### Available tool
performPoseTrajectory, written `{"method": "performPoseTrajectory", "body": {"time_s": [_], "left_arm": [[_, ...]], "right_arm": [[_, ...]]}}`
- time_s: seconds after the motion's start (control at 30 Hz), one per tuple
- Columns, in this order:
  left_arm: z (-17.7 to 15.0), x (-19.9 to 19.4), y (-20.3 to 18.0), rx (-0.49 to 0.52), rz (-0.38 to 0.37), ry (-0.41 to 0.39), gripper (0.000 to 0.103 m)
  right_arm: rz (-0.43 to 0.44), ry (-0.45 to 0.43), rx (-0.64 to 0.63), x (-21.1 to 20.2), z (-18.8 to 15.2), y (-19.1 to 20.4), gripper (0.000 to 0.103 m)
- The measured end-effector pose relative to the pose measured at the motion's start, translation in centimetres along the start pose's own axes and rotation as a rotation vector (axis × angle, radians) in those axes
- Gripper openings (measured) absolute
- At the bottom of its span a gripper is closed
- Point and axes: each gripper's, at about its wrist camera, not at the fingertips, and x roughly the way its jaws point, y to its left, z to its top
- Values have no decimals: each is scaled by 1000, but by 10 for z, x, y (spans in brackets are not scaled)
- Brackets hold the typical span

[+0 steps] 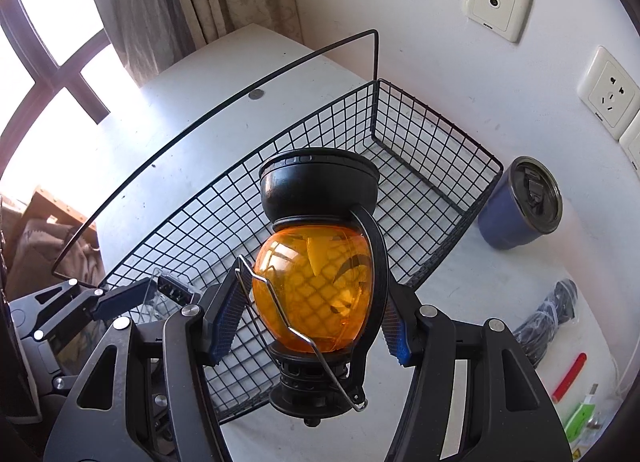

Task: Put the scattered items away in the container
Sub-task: 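Lift the clear box with the left tool while the right tool carries the lamp over the basket, then open the left tool dropping the box while the right tool releases the lamp into the basket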

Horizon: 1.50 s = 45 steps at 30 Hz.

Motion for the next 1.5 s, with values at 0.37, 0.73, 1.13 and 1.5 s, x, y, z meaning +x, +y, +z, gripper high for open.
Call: {"method": "performPoseTrajectory", "body": {"time_s": [0.37,0.73,1.13,1.5], "left_arm": [[3,13,4,-22,3,25,41],[-2,20,6,-38,-4,56,42],[-4,23,10,-32,-2,91,46],[-3,14,4,6,5,56,74]], "right_arm": [[14,33,-20,16,5,3,61],[20,62,-17,26,7,6,62],[-19,79,24,26,6,4,69],[-69,27,-22,5,7,14,82]]}}
